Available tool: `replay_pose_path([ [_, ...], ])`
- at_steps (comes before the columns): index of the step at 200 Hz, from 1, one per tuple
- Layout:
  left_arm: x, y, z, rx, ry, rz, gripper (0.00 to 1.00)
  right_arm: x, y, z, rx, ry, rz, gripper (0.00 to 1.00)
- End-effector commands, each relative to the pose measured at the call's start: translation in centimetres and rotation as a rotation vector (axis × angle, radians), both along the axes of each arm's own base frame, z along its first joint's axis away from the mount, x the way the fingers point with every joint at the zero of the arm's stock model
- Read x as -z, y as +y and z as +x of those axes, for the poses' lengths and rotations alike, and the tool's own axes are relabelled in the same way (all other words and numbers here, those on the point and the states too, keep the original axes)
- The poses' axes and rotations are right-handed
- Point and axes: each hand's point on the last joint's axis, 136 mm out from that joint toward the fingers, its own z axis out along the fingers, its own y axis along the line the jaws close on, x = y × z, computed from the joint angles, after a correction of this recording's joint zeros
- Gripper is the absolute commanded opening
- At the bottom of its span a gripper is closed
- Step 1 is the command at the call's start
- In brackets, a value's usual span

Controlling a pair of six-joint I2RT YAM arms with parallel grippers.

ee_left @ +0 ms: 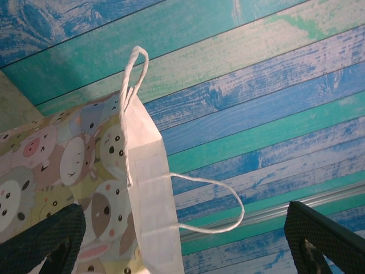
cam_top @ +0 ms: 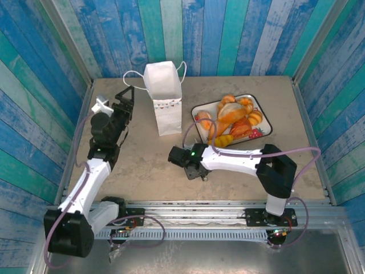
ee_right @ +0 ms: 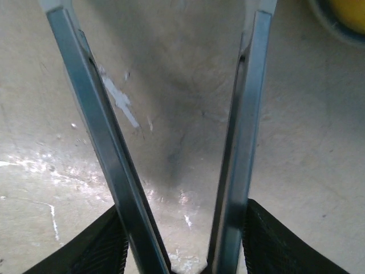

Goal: Take the fake bread out of the paper bag

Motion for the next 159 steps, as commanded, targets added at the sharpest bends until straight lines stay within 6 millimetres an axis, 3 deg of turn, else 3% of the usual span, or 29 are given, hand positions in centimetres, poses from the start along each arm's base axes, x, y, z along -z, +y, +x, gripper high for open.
replay_pose_path([
  [1,0.3,0.3,-1.8,-0.007,0.005,0.069,0.94,1.6,-1.0,-0.4,0.043,-0.021,-0.053,0.55],
  [41,-0.8,1.1,-3.4,-0.052,-0.033,0.16,0.94,3.2,-1.0,-0.6,0.052,-0.011,-0.059,0.57],
  [67,-0.3,1.5,-3.6,-0.073,0.004,0.253,0.94,2.4,-0.5,-0.6,0.042,-0.017,-0.039,0.58],
  [93,0.8,2.7,-4.0,-0.129,0.049,0.351,0.94,-1.0,-0.3,-0.2,0.031,-0.062,0.002,0.59],
  [126,2.5,5.1,-4.9,-0.248,0.113,0.457,0.94,-7.3,-1.5,1.2,0.04,-0.193,0.05,0.67],
  [132,2.9,5.5,-5.0,-0.271,0.126,0.47,0.94,-8.5,-2.1,1.5,0.05,-0.223,0.056,0.71],
  [137,3.2,5.8,-5.1,-0.287,0.134,0.48,0.94,-9.3,-2.6,1.8,0.06,-0.246,0.058,0.8],
  [143,3.4,6.2,-5.2,-0.306,0.135,0.49,0.94,-10.3,-3.4,2.2,0.074,-0.275,0.058,0.99],
  [159,4.2,6.8,-5.4,-0.34,0.125,0.524,0.94,-12.3,-5.8,3.5,0.116,-0.361,0.055,1.0],
])
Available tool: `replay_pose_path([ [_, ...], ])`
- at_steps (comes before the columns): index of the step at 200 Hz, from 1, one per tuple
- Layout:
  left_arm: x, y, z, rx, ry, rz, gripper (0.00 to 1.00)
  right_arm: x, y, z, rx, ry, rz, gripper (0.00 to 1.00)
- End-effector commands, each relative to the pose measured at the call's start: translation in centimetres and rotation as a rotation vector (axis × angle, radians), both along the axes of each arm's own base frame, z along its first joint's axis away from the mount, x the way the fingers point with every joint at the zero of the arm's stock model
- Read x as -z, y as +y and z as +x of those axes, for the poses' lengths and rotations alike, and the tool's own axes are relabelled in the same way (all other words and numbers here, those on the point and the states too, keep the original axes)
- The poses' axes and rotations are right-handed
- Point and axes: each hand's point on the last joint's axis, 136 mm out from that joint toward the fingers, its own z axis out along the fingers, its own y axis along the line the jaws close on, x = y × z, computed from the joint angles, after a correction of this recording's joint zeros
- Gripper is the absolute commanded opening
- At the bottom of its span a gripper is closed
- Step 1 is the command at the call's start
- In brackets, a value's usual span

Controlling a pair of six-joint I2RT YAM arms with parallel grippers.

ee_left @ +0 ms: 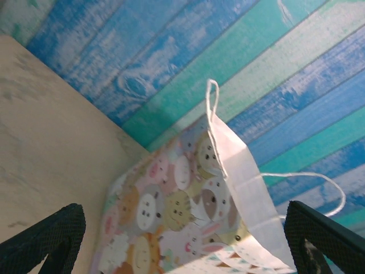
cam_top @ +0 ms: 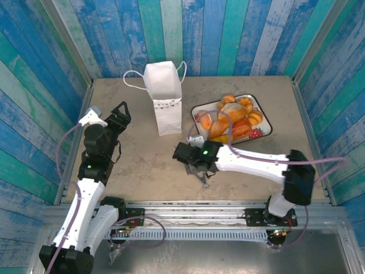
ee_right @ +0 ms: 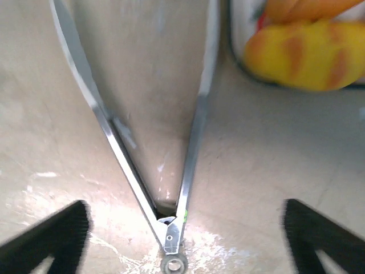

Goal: Take the fake bread out of the paper bag

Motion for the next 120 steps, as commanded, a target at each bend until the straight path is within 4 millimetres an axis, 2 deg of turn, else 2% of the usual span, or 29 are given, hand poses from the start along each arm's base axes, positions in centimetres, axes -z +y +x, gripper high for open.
replay_pose_path([
  [1,2.0,2.0,-0.6,-0.099,0.025,0.112,0.94,-3.4,-4.7,1.9,0.08,-0.139,-0.078,1.0],
  [15,2.5,1.9,-0.6,-0.091,-0.004,0.162,0.94,-4.6,-7.3,3.0,0.136,-0.172,-0.085,1.0],
  [57,6.0,3.2,0.1,-0.165,0.023,0.242,0.94,-7.6,-16.2,5.9,0.355,-0.277,-0.062,1.0],
  [84,7.7,4.2,0.4,-0.22,0.032,0.361,0.94,-7.8,-22.1,6.6,0.505,-0.322,-0.037,1.0],
  [91,8.0,4.4,0.4,-0.233,0.023,0.39,0.94,-7.9,-24.4,6.6,0.575,-0.343,-0.035,1.0],
  [120,9.3,4.7,0.5,-0.253,-0.001,0.497,0.94,-7.6,-28.9,6.7,0.694,-0.456,-0.003,1.0],
])
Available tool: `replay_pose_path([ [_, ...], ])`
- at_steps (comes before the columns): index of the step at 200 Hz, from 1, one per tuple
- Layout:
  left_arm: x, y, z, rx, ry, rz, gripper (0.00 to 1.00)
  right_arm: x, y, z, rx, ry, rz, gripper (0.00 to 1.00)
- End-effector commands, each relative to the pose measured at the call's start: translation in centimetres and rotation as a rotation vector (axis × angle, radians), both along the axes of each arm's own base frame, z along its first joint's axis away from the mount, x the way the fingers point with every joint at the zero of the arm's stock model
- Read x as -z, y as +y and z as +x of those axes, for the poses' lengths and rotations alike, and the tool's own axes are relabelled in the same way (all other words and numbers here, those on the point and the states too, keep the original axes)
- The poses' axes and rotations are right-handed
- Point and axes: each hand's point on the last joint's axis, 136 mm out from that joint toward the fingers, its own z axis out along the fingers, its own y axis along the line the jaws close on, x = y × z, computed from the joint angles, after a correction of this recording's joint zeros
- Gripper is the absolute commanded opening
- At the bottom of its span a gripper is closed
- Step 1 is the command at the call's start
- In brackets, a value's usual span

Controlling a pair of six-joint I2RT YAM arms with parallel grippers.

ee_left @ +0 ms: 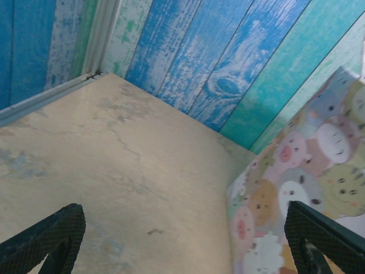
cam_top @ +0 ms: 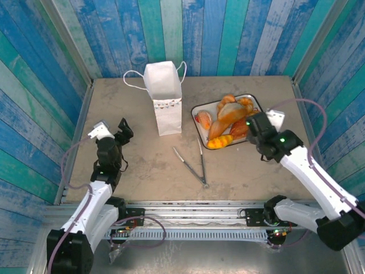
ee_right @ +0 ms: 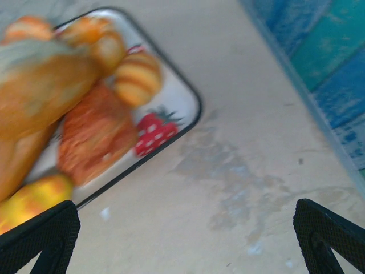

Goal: Take the fake bread out of the paper bag

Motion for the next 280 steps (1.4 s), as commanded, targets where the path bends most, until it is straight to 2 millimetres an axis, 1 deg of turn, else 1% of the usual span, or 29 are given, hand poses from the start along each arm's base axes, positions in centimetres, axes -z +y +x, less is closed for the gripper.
replay_pose_path([
  [1,-1.4,0.8,0.2,-0.042,-0.086,0.138,0.94,-0.4,-2.9,0.5,0.058,-0.11,-0.021,1.0],
  [15,-1.0,0.5,0.7,-0.019,-0.083,0.196,0.94,-0.1,-4.0,0.8,0.069,-0.17,-0.034,1.0],
  [50,-0.1,-1.1,1.9,0.068,-0.095,0.328,0.94,0.1,-5.4,2.4,0.058,-0.287,-0.115,1.0],
  [62,0.1,-1.6,2.0,0.096,-0.112,0.372,0.94,0.5,-6.1,2.8,0.071,-0.302,-0.151,1.0],
  [78,0.6,-2.0,2.3,0.118,-0.109,0.423,0.94,1.3,-6.4,3.5,0.054,-0.327,-0.186,1.0],
  [85,0.6,-1.9,2.6,0.112,-0.108,0.423,0.94,1.7,-6.4,3.7,0.038,-0.333,-0.194,1.0],
  [99,0.3,-2.7,3.2,0.153,-0.109,0.472,0.94,2.3,-6.3,4.2,0.008,-0.347,-0.204,1.0],
  [115,0.5,-2.3,3.7,0.13,-0.097,0.5,0.94,2.8,-6.3,4.8,0.001,-0.366,-0.202,1.0],
  [129,1.1,-2.1,4.4,0.122,-0.05,0.518,0.94,3.1,-6.5,5.2,-0.003,-0.368,-0.202,1.0],
  [152,1.3,-2.3,4.6,0.141,-0.042,0.525,0.94,3.6,-6.7,5.9,-0.009,-0.362,-0.214,1.0],
  [164,1.8,-2.4,4.5,0.152,-0.026,0.518,0.94,3.7,-6.6,6.2,-0.013,-0.365,-0.217,1.0],
  [182,3.8,-2.6,4.2,0.178,0.017,0.506,0.94,4.0,-6.5,6.6,-0.028,-0.373,-0.217,1.0],
  [187,4.1,-2.6,3.9,0.18,0.015,0.507,0.94,4.2,-6.4,6.7,-0.033,-0.374,-0.217,1.0],
  [189,3.8,-2.6,3.8,0.176,0.0,0.512,0.94,4.2,-6.4,6.7,-0.035,-0.375,-0.218,1.0],
  [192,4.4,-2.5,3.8,0.172,0.011,0.514,0.94,4.2,-6.4,6.7,-0.036,-0.377,-0.217,1.0],
  [211,4.2,-2.5,3.5,0.173,-0.001,0.531,0.94,4.7,-6.4,6.9,-0.044,-0.384,-0.221,1.0],
  [225,4.5,-2.5,3.9,0.175,0.011,0.529,0.94,4.9,-6.4,7.0,-0.049,-0.398,-0.218,1.0],
  [239,4.8,-3.1,4.3,0.207,-0.009,0.527,0.94,5.2,-6.3,7.2,-0.052,-0.404,-0.214,1.0],
  [246,5.4,-3.2,4.5,0.212,-0.004,0.532,0.94,5.4,-6.3,7.4,-0.055,-0.407,-0.211,1.0],
  [252,5.3,-2.7,4.7,0.182,-0.01,0.523,0.94,5.5,-6.3,7.4,-0.056,-0.409,-0.209,1.0],
  [258,5.8,-2.2,4.9,0.163,0.019,0.505,0.94,5.7,-6.1,7.6,-0.061,-0.413,-0.205,1.0],
  [267,6.1,-2.3,5.1,0.186,0.022,0.499,0.94,5.9,-6.0,7.8,-0.069,-0.416,-0.201,1.0],
  [275,6.9,-2.5,5.4,0.202,0.033,0.501,0.93,6.1,-5.9,8.0,-0.076,-0.421,-0.199,1.0],
  [280,6.6,-2.0,5.5,0.176,0.014,0.495,0.94,6.2,-5.9,8.1,-0.079,-0.424,-0.199,1.0],
])
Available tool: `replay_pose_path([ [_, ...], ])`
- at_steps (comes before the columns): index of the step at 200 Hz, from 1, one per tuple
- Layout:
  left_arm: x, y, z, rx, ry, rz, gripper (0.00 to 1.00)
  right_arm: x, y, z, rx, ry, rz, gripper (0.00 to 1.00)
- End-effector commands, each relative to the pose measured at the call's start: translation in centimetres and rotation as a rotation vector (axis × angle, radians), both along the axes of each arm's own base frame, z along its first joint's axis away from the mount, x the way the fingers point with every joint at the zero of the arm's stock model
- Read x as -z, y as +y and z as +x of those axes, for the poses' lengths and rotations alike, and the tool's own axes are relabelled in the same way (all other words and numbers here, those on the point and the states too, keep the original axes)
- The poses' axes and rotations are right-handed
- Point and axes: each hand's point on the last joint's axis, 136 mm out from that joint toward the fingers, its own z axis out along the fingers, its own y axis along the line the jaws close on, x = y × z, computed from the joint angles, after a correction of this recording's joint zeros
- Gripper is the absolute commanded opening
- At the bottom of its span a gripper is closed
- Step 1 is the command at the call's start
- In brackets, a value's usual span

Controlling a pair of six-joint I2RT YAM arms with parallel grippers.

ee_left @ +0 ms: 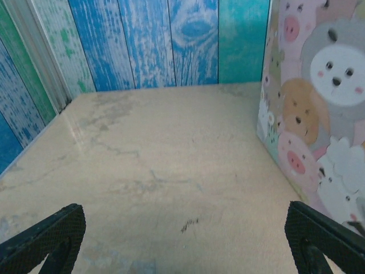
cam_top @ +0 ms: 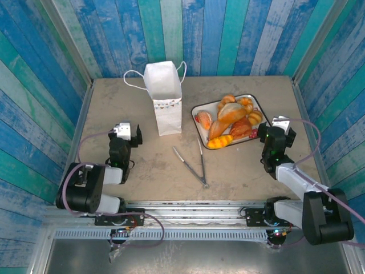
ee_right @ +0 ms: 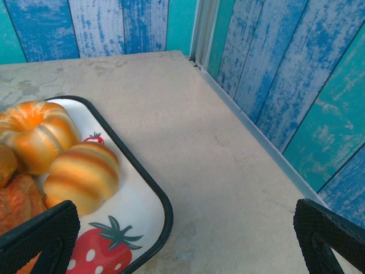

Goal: Take the fake bread out of the paper bag

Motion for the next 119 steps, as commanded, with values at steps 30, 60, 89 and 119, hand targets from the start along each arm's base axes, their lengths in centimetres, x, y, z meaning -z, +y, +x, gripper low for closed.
replay_pose_path([
  [30,-0.1,1.9,2.3,-0.041,-0.001,-0.081,0.94,0.5,0.8,1.7,-0.068,-0.081,0.03,1.0],
  [60,0.0,1.8,2.4,-0.038,0.01,-0.081,0.94,2.4,1.2,2.9,-0.095,-0.076,0.044,1.0],
  [89,0.0,2.1,2.4,-0.05,0.006,-0.085,0.94,2.9,2.3,4.0,-0.161,-0.02,0.037,1.0],
  [119,0.0,2.1,2.3,-0.051,0.007,-0.084,0.94,4.6,4.7,5.7,-0.312,0.035,0.026,1.0],
])
